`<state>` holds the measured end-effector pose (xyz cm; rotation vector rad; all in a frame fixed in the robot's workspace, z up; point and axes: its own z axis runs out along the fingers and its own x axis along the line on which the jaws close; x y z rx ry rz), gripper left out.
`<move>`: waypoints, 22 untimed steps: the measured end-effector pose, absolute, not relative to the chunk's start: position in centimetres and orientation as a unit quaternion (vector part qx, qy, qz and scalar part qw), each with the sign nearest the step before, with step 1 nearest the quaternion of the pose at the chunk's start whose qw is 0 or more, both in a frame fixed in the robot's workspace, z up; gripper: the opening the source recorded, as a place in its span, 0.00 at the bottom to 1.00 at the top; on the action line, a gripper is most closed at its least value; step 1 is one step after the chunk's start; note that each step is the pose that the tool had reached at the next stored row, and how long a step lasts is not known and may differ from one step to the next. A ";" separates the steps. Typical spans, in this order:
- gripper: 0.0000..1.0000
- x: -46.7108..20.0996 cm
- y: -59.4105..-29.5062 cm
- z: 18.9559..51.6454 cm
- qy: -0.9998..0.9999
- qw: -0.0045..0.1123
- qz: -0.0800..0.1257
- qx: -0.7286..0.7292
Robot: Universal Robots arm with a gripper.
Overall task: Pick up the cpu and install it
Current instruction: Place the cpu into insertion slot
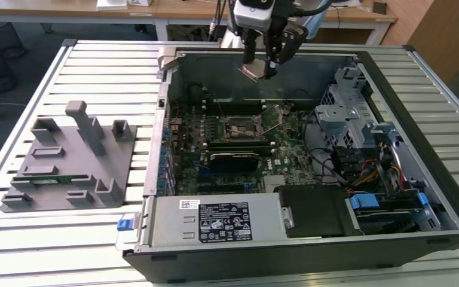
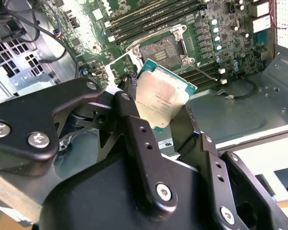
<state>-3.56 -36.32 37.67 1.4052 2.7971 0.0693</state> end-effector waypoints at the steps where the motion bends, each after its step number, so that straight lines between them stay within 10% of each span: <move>1: 0.53 -3.6 -36.3 37.7 0.892 0.005 0.022 0.452; 22: 0.53 -3.6 -36.3 37.6 0.853 0.007 0.022 0.522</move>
